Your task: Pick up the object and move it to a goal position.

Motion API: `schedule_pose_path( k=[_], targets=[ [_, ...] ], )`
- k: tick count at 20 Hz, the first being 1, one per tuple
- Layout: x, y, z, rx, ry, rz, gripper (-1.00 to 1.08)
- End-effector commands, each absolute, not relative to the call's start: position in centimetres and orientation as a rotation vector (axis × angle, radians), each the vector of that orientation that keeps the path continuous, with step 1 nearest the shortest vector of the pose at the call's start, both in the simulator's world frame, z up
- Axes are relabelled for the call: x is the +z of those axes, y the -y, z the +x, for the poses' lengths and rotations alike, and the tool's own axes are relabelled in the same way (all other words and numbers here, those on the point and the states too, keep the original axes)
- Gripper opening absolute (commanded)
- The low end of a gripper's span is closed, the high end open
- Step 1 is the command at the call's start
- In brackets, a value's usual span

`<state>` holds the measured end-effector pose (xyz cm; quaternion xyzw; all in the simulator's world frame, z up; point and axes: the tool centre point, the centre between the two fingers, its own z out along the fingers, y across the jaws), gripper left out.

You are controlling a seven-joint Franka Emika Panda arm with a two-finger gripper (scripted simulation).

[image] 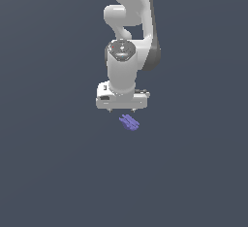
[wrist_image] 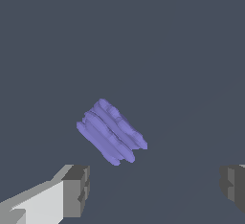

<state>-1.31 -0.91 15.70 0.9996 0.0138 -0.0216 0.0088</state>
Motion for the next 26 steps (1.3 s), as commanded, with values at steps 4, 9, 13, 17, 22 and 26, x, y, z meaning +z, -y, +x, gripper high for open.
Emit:
schedule_pose_path(
  k=[4, 9, 13, 17, 22, 26],
  targets=[
    [15.8, 1.0, -1.2, -0.067, -0.049, 3.124, 1.0],
    [16.2, 1.3, -0.7, -0.063, -0.068, 3.13, 1.0],
    [16.3, 1.4, -0.6, -0.063, -0.067, 3.131, 1.0],
    [16.1, 1.3, -0.6, -0.062, -0.092, 3.13, 1.0],
    [15.7, 1.0, -0.7, -0.058, -0.177, 3.127, 1.0],
    [15.0, 0.6, -0.8, -0.053, -0.287, 3.119, 1.0]
  ],
)
